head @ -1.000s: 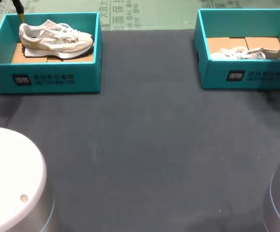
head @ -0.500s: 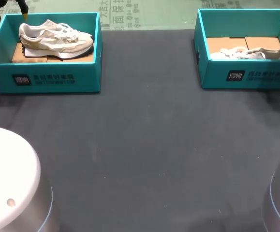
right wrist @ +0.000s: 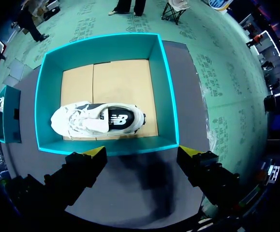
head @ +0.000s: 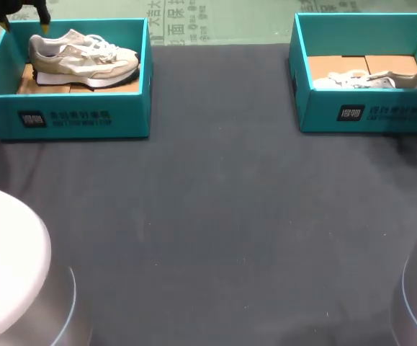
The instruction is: Take the shoe out of the shoebox, open the shoe tongue, remove and reinsert the insole, then place the shoe into the shoebox
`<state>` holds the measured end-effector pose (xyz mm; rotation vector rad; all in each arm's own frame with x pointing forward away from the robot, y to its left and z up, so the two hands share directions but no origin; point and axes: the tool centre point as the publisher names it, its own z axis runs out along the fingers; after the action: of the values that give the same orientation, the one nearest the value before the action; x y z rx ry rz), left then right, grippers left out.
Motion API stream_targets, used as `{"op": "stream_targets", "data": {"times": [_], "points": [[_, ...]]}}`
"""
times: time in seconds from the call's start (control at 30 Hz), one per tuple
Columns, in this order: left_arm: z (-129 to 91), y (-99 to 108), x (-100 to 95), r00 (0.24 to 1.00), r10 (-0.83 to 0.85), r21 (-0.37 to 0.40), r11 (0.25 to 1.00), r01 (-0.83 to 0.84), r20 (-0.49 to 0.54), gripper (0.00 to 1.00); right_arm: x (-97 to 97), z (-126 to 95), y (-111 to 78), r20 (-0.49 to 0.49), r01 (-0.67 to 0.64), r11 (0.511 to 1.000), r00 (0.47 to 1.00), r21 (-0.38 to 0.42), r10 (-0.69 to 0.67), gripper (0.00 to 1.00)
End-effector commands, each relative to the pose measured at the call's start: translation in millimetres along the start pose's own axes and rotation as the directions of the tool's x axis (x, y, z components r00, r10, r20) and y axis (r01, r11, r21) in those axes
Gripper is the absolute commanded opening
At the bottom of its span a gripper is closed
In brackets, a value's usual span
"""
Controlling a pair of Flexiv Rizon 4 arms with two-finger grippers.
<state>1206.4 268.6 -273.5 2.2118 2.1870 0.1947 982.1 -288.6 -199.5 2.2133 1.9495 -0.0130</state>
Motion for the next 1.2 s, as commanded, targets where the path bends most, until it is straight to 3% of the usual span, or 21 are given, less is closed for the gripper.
{"op": "stream_targets", "data": {"times": [0.03, 0.63, 0.9, 1.2], "points": [[15, 17, 1.7, 1.0, 0.009, 0.062, 0.998, -0.009, 0.003, 1.0, -0.2, 0, -0.9, 0.001, 0.0, 1.0, 1.0, -0.001, 0.0, 1.0], [51, 9, 1.5, 1.0, 0.017, 0.133, 0.991, -0.013, -0.024, 0.96, -0.2, 0, -0.9, 0.001, 0.0, 1.0, 1.0, -0.001, 0.0, 1.0], [65, 11, 4.0, 0.999, 0.002, 0.16, 0.987, 0.005, -0.042, 0.85, -0.2, 0, -0.9, 0.001, 0.0, 1.0, 1.0, -0.001, 0.0, 1.0], [84, 9, 8.2, 0.998, -0.014, 0.189, 0.982, 0.024, -0.055, 0.85, -0.2, 0, -0.9, 0.001, 0.0, 1.0, 1.0, -0.001, 0.0, 1.0]]}}
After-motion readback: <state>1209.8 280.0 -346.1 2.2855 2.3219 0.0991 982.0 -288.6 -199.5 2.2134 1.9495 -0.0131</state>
